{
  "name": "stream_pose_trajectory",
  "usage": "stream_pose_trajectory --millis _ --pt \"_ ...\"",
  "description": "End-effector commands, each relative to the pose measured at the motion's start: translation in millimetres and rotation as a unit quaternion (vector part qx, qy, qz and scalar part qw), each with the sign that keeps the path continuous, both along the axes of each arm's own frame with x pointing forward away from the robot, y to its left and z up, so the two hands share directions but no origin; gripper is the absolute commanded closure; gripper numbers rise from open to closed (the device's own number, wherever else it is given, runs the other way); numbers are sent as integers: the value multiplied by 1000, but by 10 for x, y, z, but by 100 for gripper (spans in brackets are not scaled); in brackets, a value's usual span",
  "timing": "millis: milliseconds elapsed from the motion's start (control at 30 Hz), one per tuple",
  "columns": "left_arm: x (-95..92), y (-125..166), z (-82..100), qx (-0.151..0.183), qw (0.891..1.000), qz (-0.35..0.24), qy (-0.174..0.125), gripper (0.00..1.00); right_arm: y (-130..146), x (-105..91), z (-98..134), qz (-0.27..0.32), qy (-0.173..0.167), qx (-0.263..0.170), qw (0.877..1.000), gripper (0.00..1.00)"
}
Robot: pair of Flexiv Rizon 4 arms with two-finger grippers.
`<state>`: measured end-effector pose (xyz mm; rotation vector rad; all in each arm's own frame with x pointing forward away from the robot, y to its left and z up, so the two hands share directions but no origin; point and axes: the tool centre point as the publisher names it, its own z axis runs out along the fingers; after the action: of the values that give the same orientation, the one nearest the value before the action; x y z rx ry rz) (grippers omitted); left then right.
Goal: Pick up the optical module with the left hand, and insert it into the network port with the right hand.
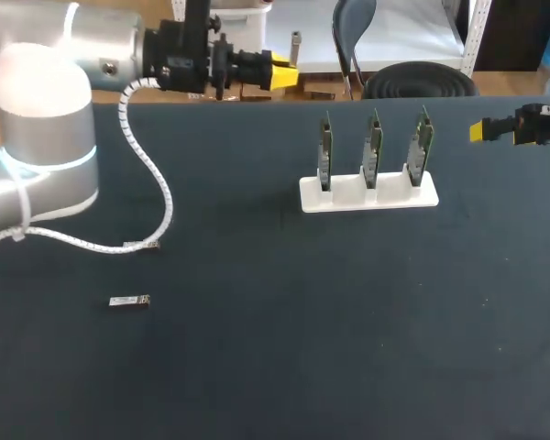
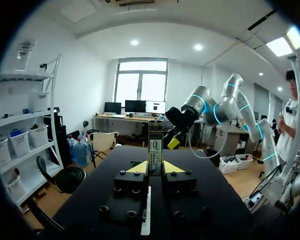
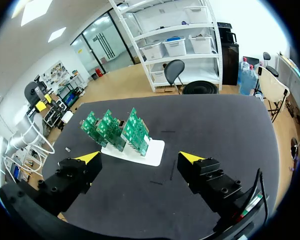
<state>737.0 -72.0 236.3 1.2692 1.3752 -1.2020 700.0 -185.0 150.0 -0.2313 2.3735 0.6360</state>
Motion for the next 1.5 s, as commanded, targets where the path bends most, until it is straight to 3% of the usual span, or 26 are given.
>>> stream_pose_trajectory --millis 33,300,600,933,1500 --pt "75 -162 -100 -51 997 -56 7 100 0 0 0 0 0 0 1000 0" --pt "87 -339 -199 -46 997 -65 5 100 0 0 0 0 0 0 1000 0" --pt "141 -406 -308 -40 998 7 -41 100 0 0 0 0 0 0 1000 0" --pt "229 -545 -400 -29 997 35 -59 100 0 0 0 0 0 0 1000 0" --pt "249 -542 -522 -11 999 20 -49 100 0 0 0 0 0 0 1000 0"
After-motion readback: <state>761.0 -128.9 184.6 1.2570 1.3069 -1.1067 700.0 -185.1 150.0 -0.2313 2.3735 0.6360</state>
